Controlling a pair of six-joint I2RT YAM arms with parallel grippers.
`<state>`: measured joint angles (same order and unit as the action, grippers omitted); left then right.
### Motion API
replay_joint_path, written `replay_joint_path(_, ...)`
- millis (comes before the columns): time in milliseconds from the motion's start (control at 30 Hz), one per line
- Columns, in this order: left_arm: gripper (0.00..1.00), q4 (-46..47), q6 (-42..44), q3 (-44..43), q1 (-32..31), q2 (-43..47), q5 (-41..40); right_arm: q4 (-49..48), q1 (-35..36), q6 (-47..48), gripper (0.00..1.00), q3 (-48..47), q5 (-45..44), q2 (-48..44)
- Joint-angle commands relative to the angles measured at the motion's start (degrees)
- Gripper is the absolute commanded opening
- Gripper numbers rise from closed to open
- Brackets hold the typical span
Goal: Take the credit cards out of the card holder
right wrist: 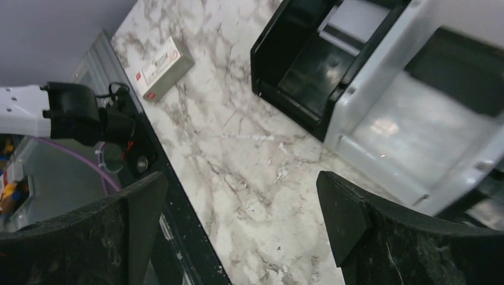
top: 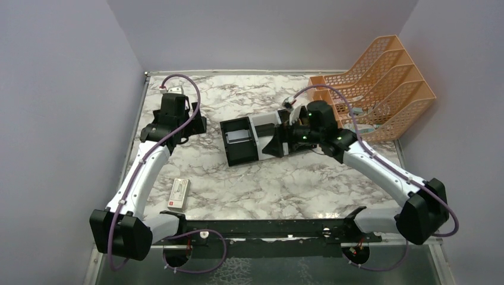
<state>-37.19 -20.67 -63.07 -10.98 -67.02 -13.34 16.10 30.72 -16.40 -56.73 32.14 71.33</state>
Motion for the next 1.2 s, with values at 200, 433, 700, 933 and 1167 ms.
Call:
replay_joint_path(200, 0.99, 5.2, -1.4, 4.4, 3.8, 0.1, 2.1, -2.2, 12.1, -9.3, 0.99, 2.0, -14.4, 14.9)
replay_joint_path(433, 0.99, 11.7, -4.6, 7.9, 6.5, -2.7, 5.2, -5.5, 12.4, -10.5, 0.99, 3.4, -28.1, 20.8)
replay_joint_path(700, 0.99, 18.7, -8.6, 7.0, 8.3, -13.3, 8.7, -5.8, 12.4, -5.9, 0.99, -0.8, -32.7, 25.9)
replay_joint_path(933, 0.97, 22.7, -11.9, 2.7, 10.2, -25.2, 9.6, -6.0, 12.4, -4.3, 0.99, -4.7, -34.6, 29.3)
replay_joint_path(1167, 0.96, 22.7, -12.7, -4.4, 10.8, -35.4, 6.3, -7.0, 12.3, -5.6, 0.99, -6.6, -31.2, 31.5)
